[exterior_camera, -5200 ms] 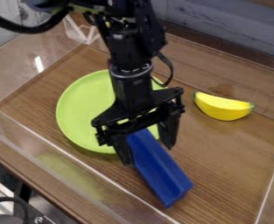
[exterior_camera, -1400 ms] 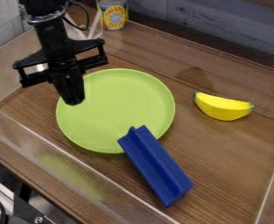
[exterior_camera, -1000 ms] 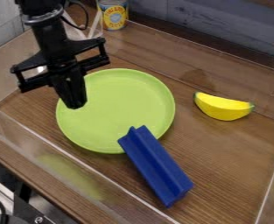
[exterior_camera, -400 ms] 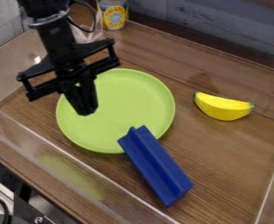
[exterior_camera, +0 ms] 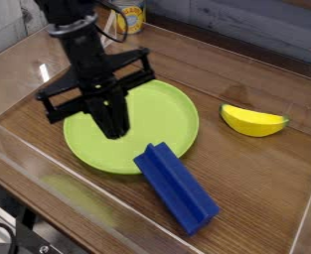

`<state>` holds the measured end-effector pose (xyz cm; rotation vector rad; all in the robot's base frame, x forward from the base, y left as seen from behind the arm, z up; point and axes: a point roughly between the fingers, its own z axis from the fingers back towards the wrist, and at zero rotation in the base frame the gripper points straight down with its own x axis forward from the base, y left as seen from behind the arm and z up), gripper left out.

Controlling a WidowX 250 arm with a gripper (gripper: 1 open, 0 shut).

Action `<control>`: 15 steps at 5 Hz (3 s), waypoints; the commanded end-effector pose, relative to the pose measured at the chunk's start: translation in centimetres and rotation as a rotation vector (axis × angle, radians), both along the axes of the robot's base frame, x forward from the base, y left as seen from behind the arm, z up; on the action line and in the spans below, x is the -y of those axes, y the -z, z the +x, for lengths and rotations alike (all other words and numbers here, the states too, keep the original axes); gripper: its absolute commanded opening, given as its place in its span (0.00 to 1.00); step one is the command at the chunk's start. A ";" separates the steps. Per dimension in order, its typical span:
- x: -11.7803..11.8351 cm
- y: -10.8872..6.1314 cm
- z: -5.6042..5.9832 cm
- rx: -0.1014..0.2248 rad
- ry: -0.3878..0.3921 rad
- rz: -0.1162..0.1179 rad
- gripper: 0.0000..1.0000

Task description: Put the blue object in the green plate

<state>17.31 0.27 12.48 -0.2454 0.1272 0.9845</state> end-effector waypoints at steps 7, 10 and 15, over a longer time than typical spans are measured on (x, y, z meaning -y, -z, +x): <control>7.1 2.0 0.4 0.057 -0.056 -0.018 0.00; 6.8 1.0 0.8 0.052 -0.076 -0.009 0.00; 3.6 -2.1 1.0 0.074 -0.071 0.005 0.00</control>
